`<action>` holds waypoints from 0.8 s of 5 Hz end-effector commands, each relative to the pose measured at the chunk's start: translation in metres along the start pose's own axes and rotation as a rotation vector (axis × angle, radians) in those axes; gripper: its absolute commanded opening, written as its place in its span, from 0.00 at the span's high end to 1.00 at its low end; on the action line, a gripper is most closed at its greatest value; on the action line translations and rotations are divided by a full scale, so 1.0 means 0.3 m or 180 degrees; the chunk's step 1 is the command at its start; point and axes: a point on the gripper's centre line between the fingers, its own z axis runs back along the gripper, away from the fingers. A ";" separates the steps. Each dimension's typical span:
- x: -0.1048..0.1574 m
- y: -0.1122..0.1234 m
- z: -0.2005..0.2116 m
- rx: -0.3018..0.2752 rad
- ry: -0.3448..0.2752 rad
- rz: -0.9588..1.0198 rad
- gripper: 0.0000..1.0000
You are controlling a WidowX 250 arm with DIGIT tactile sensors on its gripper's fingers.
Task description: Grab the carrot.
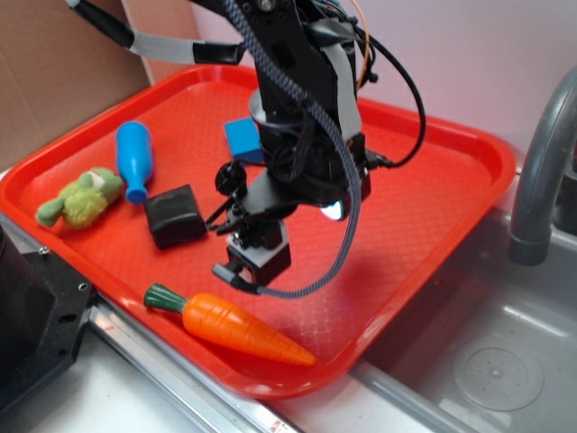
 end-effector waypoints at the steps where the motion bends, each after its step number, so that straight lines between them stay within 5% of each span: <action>1: 0.056 -0.149 0.089 -0.0129 0.0003 0.0647 0.00; 3: -0.002 -0.228 0.055 -0.0398 -0.0038 0.1068 0.00; 4: -0.010 -0.270 0.010 -0.0168 -0.0103 0.1137 0.00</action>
